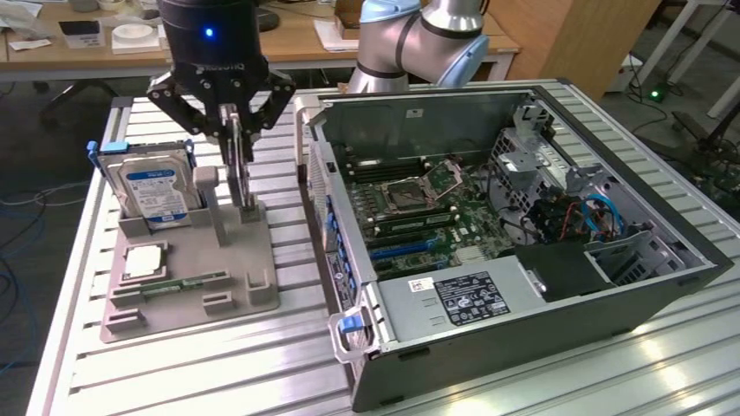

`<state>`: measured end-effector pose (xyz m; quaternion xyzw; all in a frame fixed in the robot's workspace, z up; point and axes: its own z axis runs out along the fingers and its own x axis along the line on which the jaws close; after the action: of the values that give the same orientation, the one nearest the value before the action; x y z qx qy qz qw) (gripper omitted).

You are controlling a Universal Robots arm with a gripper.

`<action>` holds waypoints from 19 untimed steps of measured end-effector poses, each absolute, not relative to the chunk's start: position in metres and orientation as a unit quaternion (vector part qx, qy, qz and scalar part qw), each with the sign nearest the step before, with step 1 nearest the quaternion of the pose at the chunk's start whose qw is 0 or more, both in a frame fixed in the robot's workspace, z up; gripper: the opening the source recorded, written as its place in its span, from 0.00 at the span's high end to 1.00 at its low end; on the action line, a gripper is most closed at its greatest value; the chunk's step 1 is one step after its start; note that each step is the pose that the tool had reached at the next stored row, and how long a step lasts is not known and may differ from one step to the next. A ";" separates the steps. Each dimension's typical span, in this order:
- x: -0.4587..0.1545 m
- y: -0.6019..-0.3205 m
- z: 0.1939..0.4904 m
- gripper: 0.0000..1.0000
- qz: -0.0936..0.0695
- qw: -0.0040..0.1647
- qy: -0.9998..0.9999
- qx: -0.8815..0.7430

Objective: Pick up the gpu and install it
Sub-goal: 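Pick up the gpu and move the gpu toward the slot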

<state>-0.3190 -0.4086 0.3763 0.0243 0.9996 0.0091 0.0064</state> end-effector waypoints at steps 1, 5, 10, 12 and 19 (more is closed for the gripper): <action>-0.319 -0.409 0.379 0.71 0.009 0.006 1.000 0.025; -0.319 -0.409 0.394 0.71 0.009 0.006 1.000 0.027; -0.319 -0.409 0.415 0.71 0.009 0.006 1.000 0.028; -0.319 -0.409 0.423 0.71 0.010 0.006 1.000 0.028; -0.319 -0.409 0.446 0.71 0.010 0.006 0.999 0.029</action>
<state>-0.3191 -0.4085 0.4464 0.0295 0.9995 0.0098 0.0064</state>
